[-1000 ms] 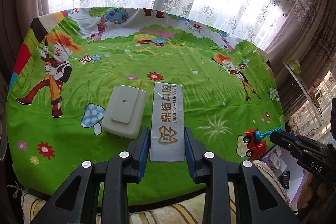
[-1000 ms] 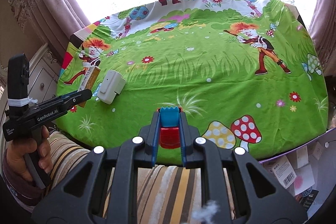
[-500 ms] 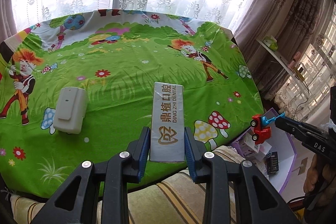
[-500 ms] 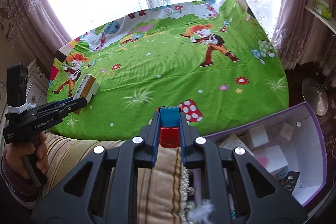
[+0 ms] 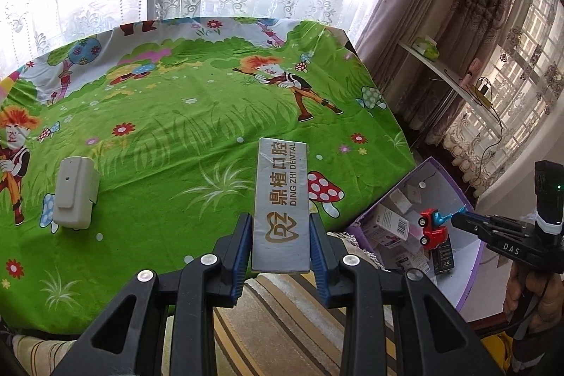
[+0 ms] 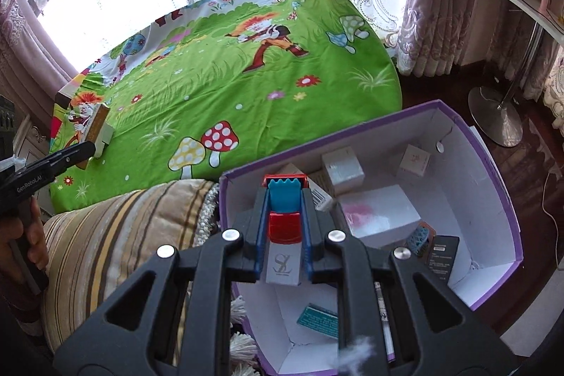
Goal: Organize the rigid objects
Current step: 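Lower the red car and dental box into the purple-rimmed box and open both tools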
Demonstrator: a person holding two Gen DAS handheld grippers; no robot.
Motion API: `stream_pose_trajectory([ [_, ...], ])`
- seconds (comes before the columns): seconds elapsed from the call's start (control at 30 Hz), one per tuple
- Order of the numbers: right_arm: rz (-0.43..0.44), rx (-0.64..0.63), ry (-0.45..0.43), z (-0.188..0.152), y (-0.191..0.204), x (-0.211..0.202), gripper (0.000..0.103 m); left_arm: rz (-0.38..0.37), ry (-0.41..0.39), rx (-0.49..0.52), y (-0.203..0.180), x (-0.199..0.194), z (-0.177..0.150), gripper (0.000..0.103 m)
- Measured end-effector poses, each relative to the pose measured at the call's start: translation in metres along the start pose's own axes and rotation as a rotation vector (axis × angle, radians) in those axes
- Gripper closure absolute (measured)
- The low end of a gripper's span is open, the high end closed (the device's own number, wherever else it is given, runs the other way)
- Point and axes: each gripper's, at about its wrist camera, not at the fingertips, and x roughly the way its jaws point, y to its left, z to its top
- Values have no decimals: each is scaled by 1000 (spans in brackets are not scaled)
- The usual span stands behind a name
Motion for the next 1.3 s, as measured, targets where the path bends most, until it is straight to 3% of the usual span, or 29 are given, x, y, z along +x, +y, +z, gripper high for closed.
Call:
stream_pose_trajectory([
  [0.67,-18,10,160,-50,-26,27,83,-3,3,4,-2,2,-1,70],
  [0.87,-13,-43,279,-73,-21,50,83,-7,5,6,-4,2,-2,70],
  [1.1,-73,-70,369,-89,-26,81,83,-7,7,4,-3,2,-3,70],
  [1.3,-64,-76,361,-89,-27,82,81,-12,6,10,-6,2,-3,70],
])
